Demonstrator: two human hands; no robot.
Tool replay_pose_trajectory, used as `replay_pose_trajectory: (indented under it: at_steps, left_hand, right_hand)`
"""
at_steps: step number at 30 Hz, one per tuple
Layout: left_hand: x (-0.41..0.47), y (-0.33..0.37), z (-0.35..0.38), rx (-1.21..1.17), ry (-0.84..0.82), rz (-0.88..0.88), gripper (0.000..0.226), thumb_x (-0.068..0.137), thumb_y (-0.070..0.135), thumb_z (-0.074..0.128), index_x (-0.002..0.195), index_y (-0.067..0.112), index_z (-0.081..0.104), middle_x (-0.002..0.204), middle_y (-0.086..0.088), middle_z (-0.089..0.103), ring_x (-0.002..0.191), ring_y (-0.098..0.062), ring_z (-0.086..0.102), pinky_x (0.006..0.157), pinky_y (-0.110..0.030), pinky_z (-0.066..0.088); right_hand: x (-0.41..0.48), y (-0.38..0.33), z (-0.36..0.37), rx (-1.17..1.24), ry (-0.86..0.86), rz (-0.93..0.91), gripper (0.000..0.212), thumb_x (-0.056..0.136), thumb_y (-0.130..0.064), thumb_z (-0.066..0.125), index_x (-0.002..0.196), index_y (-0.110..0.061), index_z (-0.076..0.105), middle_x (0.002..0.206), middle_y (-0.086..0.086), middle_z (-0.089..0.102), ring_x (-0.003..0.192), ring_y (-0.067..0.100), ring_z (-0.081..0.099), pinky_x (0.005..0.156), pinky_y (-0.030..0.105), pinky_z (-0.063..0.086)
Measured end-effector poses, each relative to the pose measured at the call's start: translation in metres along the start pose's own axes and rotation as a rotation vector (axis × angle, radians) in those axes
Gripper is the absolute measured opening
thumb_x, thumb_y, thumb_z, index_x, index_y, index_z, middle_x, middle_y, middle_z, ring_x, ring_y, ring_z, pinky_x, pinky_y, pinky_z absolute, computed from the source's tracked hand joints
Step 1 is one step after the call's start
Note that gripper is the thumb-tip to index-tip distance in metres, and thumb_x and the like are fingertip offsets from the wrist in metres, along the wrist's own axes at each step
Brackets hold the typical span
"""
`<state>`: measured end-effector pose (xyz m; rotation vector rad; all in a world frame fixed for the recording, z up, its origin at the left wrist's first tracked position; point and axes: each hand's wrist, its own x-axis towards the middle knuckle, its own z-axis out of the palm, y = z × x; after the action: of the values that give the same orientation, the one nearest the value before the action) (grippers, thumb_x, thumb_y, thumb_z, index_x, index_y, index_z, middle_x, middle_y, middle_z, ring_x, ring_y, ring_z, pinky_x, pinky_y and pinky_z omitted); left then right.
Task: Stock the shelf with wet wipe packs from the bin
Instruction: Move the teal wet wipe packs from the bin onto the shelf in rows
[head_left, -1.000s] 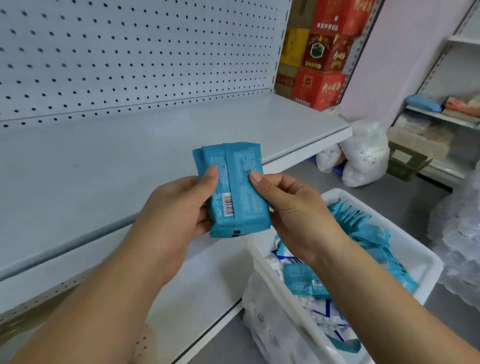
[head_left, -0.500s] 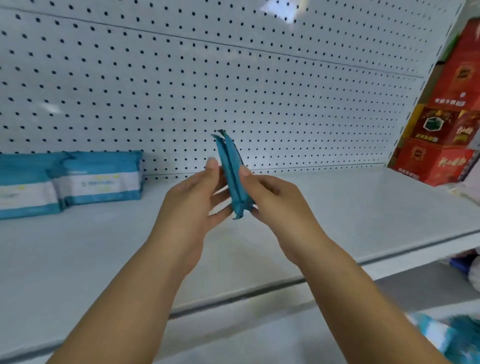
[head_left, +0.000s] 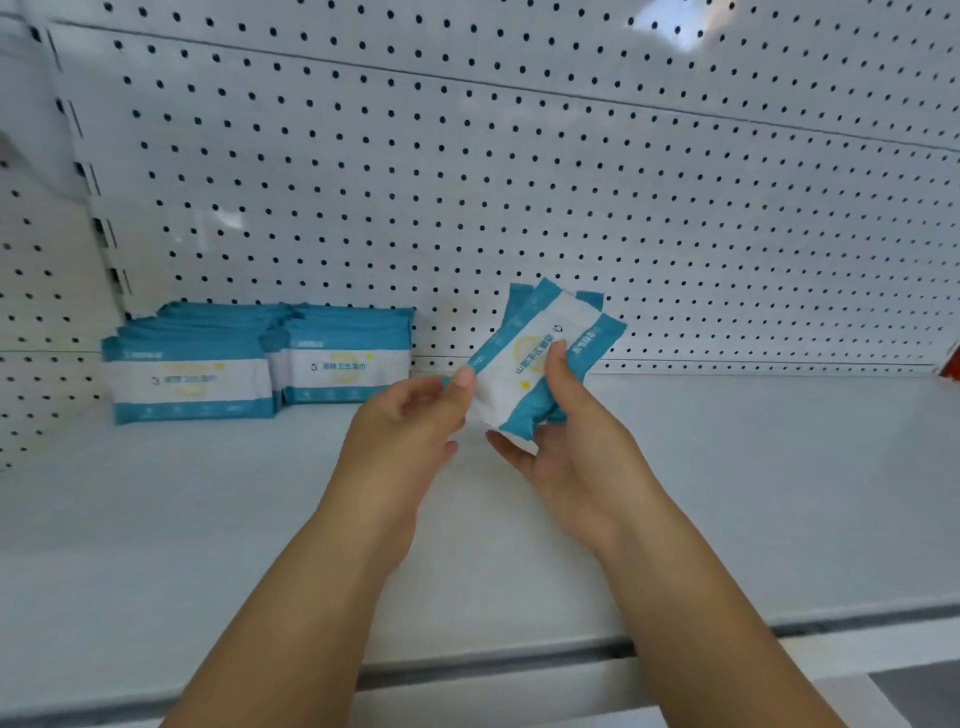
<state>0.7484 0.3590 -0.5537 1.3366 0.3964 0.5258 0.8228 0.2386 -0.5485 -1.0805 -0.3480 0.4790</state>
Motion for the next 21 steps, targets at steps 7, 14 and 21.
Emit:
replay_pose_trajectory:
  at_steps: [7,14,21]
  left_hand:
    - [0.000,-0.001,0.004,-0.196,-0.087,-0.033,0.020,0.096,0.015,0.064,0.112,0.005,0.068,0.107,-0.010,0.076,0.098,-0.025,0.074,0.085,-0.037,0.061]
    - [0.003,-0.001,-0.006,-0.355,0.138,-0.003,0.017,0.100,0.016,0.058,0.115,0.012,0.064,0.109,-0.005,0.076,0.097,-0.022,0.074,0.085,-0.039,0.059]
    - [0.004,-0.003,-0.022,-0.427,0.267,-0.005,0.022,0.098,0.013,0.061,0.119,0.009,0.058,0.113,-0.008,0.073,0.096,-0.023,0.074,0.086,-0.042,0.060]
  right_hand:
    - [-0.003,0.008,-0.006,-0.025,-0.043,0.029,0.045,0.100,-0.048,0.048,0.131,-0.019,0.062,0.124,0.001,0.071,0.119,0.018,0.065,0.108,0.042,0.047]
    - [-0.009,0.005,-0.025,0.139,0.087,-0.026,0.031,0.101,-0.031,0.055,0.122,-0.011,0.065,0.114,0.006,0.075,0.107,0.021,0.071,0.095,0.041,0.055]
    - [-0.014,0.009,-0.034,0.058,0.078,-0.091,0.029,0.100,-0.019,0.058,0.128,-0.014,0.061,0.121,0.004,0.072,0.111,0.025,0.070,0.091,0.045,0.058]
